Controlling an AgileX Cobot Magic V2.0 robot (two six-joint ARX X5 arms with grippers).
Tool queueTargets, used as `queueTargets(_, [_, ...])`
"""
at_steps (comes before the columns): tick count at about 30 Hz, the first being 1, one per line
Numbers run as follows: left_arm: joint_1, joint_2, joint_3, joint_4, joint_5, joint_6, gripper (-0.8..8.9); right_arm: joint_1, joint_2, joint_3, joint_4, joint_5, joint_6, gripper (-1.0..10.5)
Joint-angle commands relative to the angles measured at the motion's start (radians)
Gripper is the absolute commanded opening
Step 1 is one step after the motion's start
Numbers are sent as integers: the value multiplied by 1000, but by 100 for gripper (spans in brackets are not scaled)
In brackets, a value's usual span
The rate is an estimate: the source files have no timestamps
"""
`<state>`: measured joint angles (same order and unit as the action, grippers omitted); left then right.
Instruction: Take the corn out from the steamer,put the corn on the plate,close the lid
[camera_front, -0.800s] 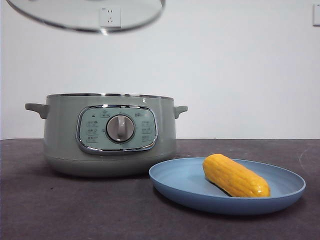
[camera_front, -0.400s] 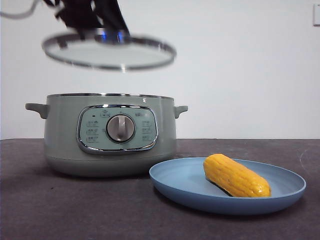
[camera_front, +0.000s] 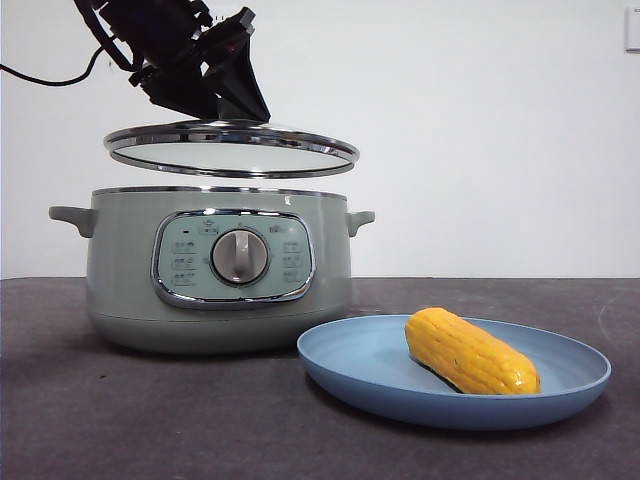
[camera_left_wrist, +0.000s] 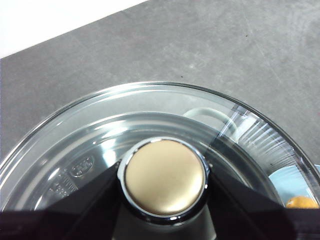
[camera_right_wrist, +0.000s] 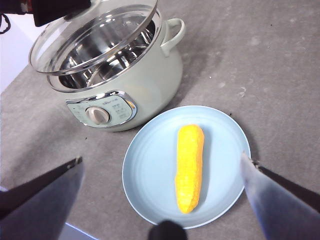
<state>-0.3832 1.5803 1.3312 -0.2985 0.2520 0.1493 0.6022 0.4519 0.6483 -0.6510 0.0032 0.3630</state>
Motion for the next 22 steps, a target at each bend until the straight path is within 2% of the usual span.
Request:
queueTargets(1, [7,1,10,30,5,13,-6,2,-2,-4,6,5,6,567])
queueTargets(22, [12,49,9,-29,-15,36,-6,2,-2,-4,6,5,3,567])
